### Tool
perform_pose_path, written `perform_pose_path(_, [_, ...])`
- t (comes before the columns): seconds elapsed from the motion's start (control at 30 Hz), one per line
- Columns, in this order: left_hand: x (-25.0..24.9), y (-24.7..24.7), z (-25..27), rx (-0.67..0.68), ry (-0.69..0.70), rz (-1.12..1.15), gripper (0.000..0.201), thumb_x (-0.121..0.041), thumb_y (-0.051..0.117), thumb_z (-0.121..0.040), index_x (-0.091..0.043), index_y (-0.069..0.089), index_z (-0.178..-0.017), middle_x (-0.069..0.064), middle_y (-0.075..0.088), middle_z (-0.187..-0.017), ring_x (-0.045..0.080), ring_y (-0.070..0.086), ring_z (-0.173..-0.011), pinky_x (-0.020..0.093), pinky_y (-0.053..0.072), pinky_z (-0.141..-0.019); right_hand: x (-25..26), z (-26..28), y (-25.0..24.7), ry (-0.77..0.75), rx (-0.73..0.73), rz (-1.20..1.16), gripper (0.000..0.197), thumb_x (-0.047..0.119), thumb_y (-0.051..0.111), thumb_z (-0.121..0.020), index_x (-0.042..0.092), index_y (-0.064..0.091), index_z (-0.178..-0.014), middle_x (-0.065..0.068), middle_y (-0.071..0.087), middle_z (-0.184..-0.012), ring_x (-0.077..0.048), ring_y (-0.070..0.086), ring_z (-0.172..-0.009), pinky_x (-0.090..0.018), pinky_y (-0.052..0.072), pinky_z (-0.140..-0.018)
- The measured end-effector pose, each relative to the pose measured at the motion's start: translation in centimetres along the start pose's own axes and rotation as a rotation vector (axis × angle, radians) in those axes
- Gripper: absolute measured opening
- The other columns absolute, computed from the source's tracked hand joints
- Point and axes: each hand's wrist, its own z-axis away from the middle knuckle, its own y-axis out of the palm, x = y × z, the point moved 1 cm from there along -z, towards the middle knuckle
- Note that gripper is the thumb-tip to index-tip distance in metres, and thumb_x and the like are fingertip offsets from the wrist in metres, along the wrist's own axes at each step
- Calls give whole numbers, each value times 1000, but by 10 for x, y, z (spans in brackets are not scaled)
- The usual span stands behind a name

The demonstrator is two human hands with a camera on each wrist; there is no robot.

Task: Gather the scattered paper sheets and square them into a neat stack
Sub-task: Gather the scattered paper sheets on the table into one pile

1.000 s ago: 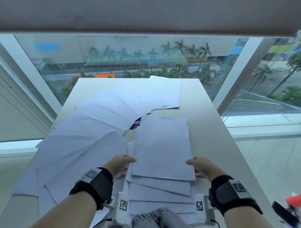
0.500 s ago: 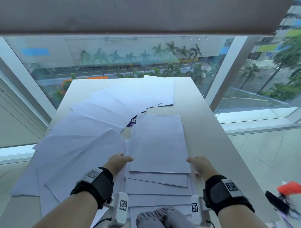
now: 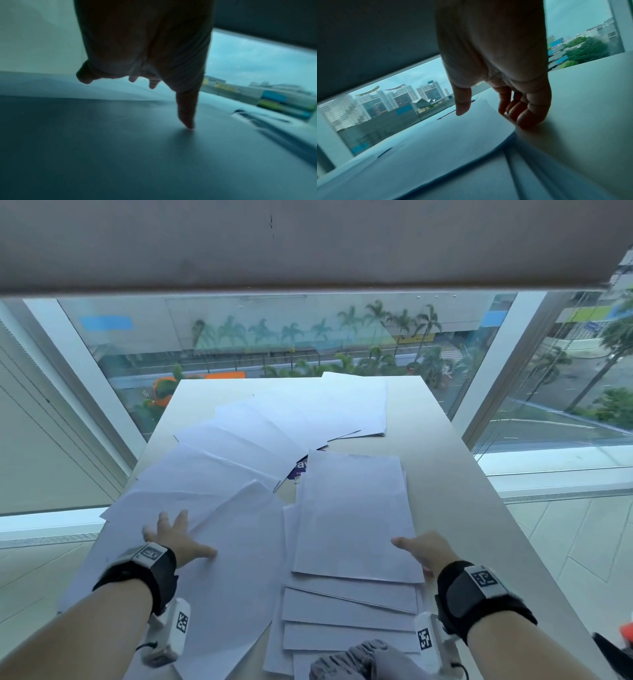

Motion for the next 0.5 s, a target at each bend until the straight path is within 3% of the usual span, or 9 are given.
perform_pose_path(0.03, [4,2,-1,15,4,-13,125,-76,52,-49,-22,2,-150,20,-2,-157,34,0,-146,46,5,-117,2,0,4,1,2,45,50,43,69,-77,1,51,-99,-15,51,-97,-26,50,-89,-33,45,-81])
perform_pose_path(0.1, [4,4,4,13,15,-21,128,-81,41,-42,-23,2,-150,19,-1,-157,33,2,-147,46,6,-117,6,5,12,11,-7,144,66,44,70,-76,-2,44,-117,-19,50,-115,-31,53,-105,-36,44,-91])
perform_pose_path(0.17, [-3,6,11,19,20,-23,122,-81,37,-46,-24,3,-150,18,1,-158,32,4,-147,46,9,-116,7,12,17,31,-32,221,82,43,70,-76,-4,30,-130,-19,40,-132,-34,47,-119,-37,40,-96])
perform_pose_path(0.33, [-30,28,36,98,52,-28,109,-75,40,-61,-25,4,-150,16,9,-154,36,12,-142,43,16,-113,0,14,20,11,-84,319,86,51,67,-75,-5,33,-131,-18,41,-131,-33,46,-119,-37,40,-96])
perform_pose_path(0.4, [-35,35,43,97,69,-13,95,-65,49,-74,-25,5,-149,15,15,-148,40,19,-135,42,24,-110,-3,17,16,32,-111,311,84,49,67,-76,-5,31,-130,-19,41,-131,-34,46,-119,-37,40,-97])
perform_pose_path(0.5, [-32,30,39,57,104,-14,91,-59,53,-78,-22,8,-149,16,21,-144,39,23,-133,41,26,-109,-11,19,6,76,-152,269,82,45,69,-76,-5,30,-129,-22,40,-132,-38,45,-121,-39,40,-98])
